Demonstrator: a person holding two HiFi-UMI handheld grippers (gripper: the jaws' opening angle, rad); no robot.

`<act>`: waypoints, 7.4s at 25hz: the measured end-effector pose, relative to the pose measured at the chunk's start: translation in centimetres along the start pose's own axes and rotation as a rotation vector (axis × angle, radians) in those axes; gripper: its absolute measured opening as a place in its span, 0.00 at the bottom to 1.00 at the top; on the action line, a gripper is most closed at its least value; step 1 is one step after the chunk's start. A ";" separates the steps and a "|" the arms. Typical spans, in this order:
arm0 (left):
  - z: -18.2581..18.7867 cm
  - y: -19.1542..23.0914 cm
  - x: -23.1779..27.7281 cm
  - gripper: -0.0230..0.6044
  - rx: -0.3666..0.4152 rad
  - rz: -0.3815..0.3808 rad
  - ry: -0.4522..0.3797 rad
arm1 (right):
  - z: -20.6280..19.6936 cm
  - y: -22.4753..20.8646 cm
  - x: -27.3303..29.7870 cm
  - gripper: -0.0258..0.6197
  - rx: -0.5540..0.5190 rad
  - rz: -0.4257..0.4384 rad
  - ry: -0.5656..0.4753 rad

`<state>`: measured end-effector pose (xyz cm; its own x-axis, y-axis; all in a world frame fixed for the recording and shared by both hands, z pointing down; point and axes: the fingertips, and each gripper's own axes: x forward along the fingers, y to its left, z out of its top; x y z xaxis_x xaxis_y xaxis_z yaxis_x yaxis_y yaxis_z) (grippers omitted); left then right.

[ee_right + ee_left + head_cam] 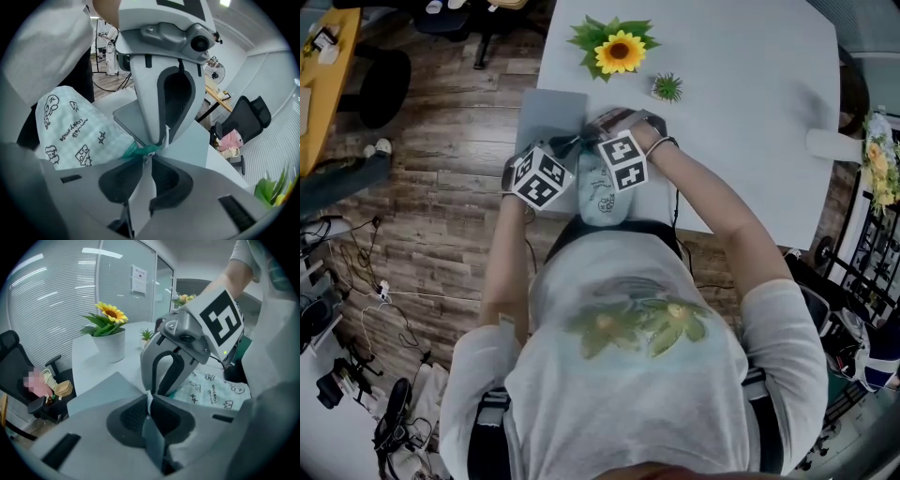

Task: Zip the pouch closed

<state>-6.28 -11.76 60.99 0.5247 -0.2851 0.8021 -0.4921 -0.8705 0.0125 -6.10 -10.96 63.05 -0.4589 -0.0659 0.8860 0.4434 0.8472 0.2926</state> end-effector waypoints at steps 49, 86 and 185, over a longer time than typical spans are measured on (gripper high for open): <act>-1.8 0.5 0.4 0.08 -0.214 0.083 0.023 | 0.0 0.8 -1.8 0.07 0.131 0.106 0.112; -1.9 0.4 0.6 0.08 -0.242 0.081 0.005 | -0.5 2.4 -2.9 0.07 0.077 0.164 0.206; -1.9 0.5 0.1 0.08 -0.246 0.141 -0.029 | -3.8 4.1 -3.7 0.06 0.070 0.111 0.174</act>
<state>-7.85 -11.47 62.22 0.4571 -0.4110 0.7887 -0.7135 -0.6989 0.0493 0.33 -9.19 62.32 -0.2682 -0.0550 0.9618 0.4262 0.8886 0.1697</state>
